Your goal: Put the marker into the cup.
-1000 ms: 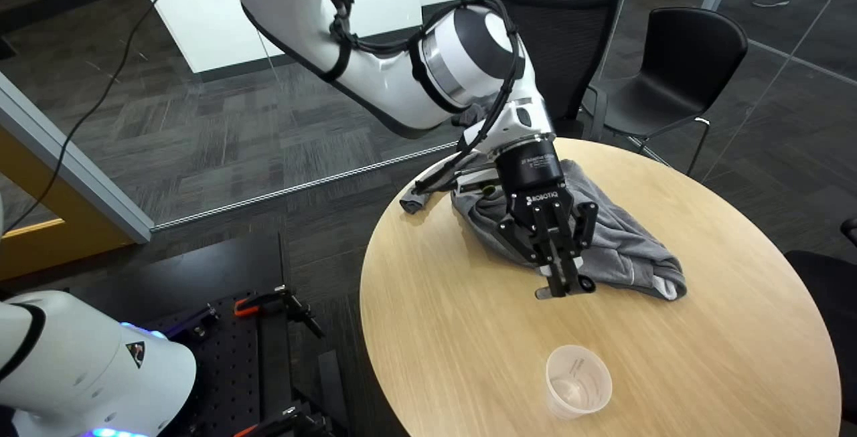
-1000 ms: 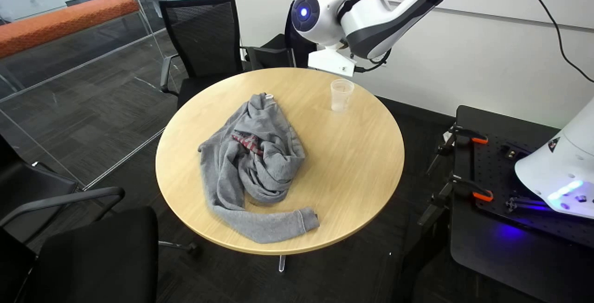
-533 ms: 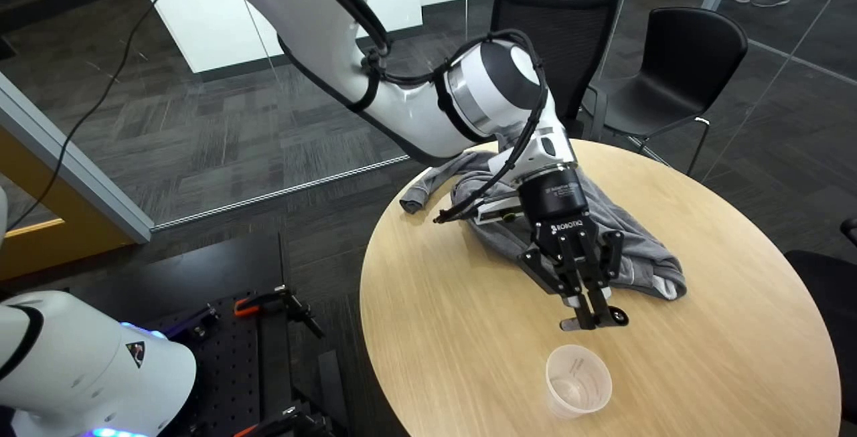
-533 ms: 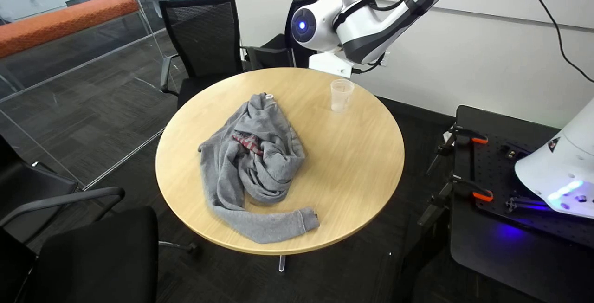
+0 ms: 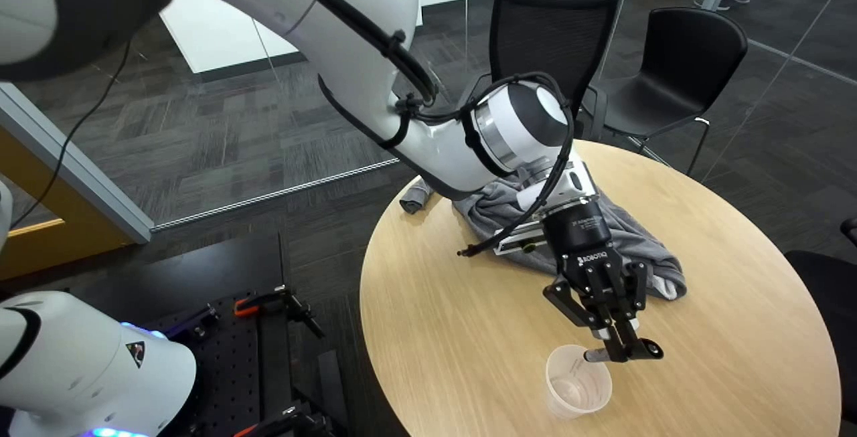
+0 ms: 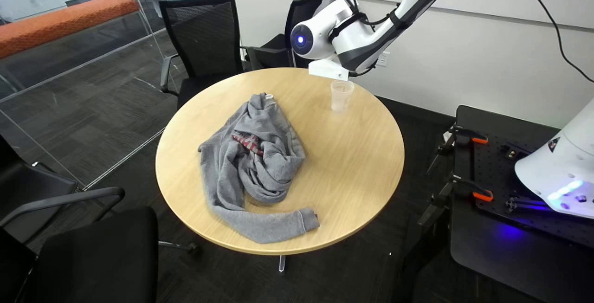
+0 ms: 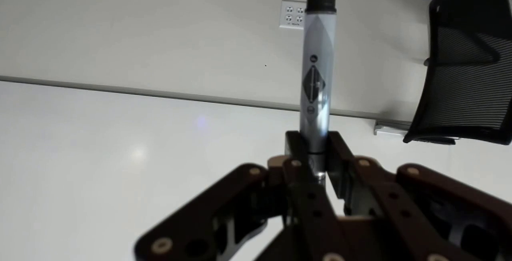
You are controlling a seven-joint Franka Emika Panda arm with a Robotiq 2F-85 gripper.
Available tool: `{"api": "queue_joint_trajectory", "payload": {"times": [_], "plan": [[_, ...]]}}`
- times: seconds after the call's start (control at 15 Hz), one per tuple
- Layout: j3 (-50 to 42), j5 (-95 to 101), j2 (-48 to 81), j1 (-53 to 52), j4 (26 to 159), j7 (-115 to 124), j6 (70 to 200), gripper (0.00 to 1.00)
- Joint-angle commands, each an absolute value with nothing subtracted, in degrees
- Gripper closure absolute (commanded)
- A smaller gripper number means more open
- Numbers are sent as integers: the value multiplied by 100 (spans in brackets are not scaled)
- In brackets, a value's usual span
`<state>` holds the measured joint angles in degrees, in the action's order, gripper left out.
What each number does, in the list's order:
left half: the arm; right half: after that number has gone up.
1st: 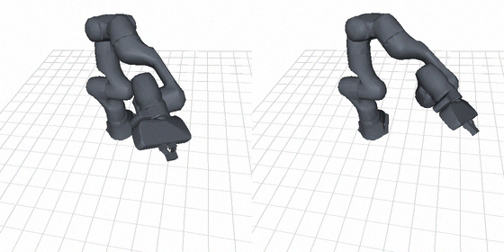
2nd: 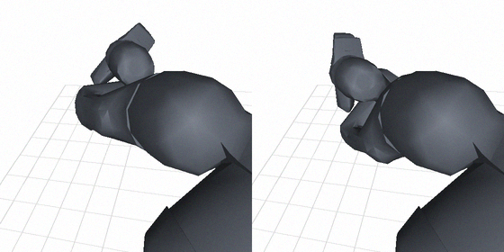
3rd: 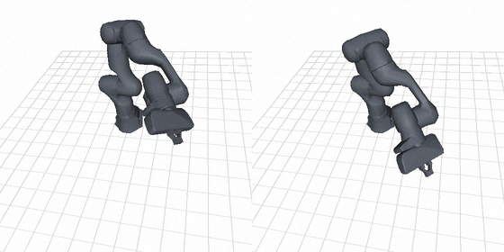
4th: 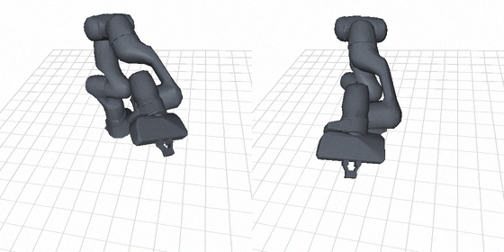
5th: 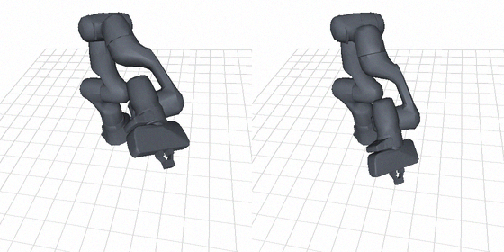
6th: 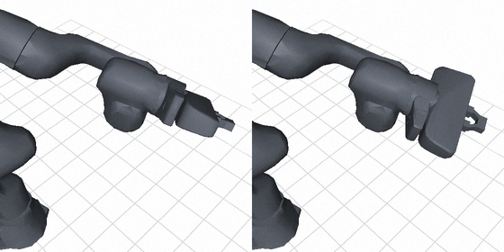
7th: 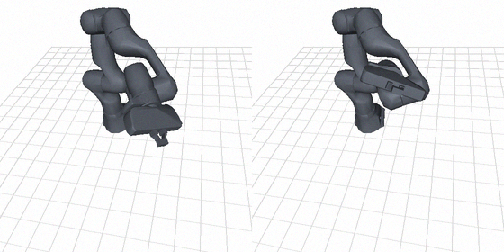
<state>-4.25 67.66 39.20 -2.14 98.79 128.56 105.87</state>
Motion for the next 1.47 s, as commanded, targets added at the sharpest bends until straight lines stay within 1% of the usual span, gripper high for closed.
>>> {"api": "queue_joint_trajectory", "payload": {"times": [0.0, 0.8, 1.2, 1.27, 1.33, 1.4], "plan": [[-436, 6929, 4336, -139, 9455, 12727, 10721, 95], [-454, 6944, 5502, -98, 8574, 12728, 10928, 95], [-465, 6892, 5826, -161, 8300, 12756, 10859, 95], [-474, 6893, 5859, -181, 8268, 12786, 10838, 56], [-482, 6913, 5841, -204, 8295, 12816, 10837, 55], [-493, 6931, 5818, -232, 8326, 12869, 10828, 49]]}}
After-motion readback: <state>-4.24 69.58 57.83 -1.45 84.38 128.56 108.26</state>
